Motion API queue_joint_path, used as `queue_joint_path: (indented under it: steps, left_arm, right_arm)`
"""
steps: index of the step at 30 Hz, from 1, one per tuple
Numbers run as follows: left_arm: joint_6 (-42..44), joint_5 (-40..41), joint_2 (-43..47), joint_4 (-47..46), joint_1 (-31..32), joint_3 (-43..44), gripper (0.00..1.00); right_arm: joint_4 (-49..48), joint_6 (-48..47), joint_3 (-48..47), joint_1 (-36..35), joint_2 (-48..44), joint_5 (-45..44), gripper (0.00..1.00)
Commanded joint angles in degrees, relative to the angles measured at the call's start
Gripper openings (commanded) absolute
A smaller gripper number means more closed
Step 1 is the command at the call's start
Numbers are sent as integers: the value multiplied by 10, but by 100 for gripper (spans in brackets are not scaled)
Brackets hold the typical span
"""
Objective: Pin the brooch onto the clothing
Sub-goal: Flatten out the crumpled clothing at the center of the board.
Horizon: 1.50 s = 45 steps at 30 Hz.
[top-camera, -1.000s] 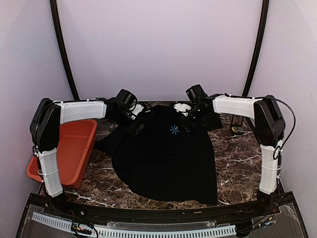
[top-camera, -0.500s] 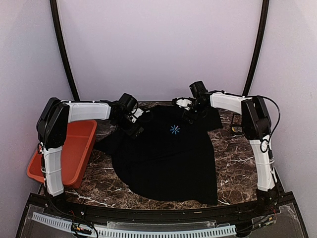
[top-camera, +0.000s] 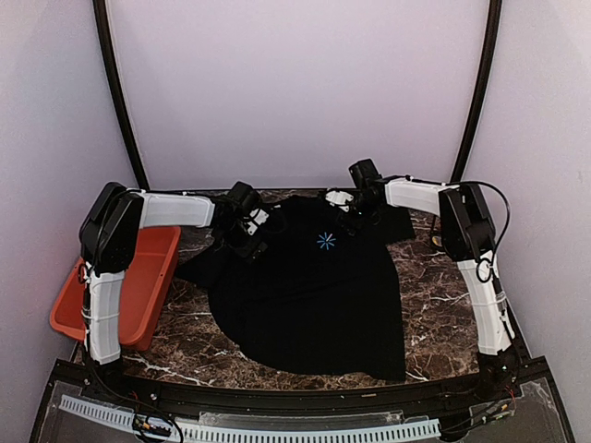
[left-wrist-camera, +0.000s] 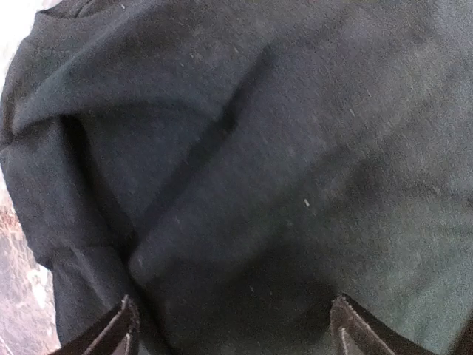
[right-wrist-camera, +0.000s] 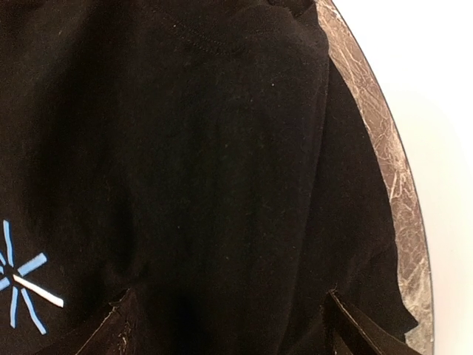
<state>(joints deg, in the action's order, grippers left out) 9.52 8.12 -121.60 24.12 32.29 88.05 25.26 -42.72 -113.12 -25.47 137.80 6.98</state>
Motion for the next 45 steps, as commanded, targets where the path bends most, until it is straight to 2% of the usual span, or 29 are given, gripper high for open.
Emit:
queue_joint_path:
  steps: [1, 2, 4, 5, 6, 7, 8, 9, 11, 12, 16, 19, 24, 30, 35, 40, 45]
  left_arm:
    - [3, 20, -23, 22, -7, 22, 84]
    - [4, 19, -27, 22, -8, 24, 81]
    - [6, 9, -28, 21, -10, 23, 71]
    - [8, 4, -28, 20, -11, 23, 58]
    - [12, 1, -28, 21, -11, 24, 53]
    - [14, -7, -29, 22, -11, 24, 40]
    - [18, -10, -28, 23, -11, 25, 34]
    - [20, -11, -28, 23, -11, 26, 22]
    - [26, -8, -27, 23, -11, 26, 4]
    - [30, -6, -25, 23, -11, 27, 2]
    - [51, -41, -8, 19, -11, 28, 1]
    - [68, -65, 22, 0, -11, 20, 1]
    - [72, -67, 70, -66, -10, -14, 1]
    - [62, -60, 124, -121, -9, -53, 1]
    - [64, -41, 133, -97, -9, -54, 1]
    - [71, 10, 101, -58, 2, -40, 1]
    - [61, 44, 77, -36, 7, -15, 12]
  right_arm:
    - [5, 36, -19, 8, 28, 27, 79]
    - [7, 42, -19, 10, 30, 27, 75]
    - [10, 56, -17, 14, 32, 20, 54]
    - [9, 65, -14, 16, 31, 17, 42]
    - [9, 74, -10, 18, 28, 8, 32]
    - [9, 83, -5, 21, 24, -2, 25]
    - [9, 95, 1, 24, 20, -17, 16]
    - [9, 107, 7, 28, 13, -33, 10]
    - [8, 139, 29, 37, -11, -63, 7]
    - [8, 155, 42, 43, -26, -82, 6]
    - [1, 227, 121, 66, -116, -160, 0]
    - [-29, 251, 190, 73, -181, -188, 0]
    - [-53, 255, 261, 64, -241, -141, 0]
    - [-39, 209, 271, 19, -229, -141, 0]
    - [-26, 210, 268, 0, -219, -155, 0]
    - [-24, 218, 261, -1, -218, -174, 0]
    - [-13, 216, 256, 0, -217, -187, 1]
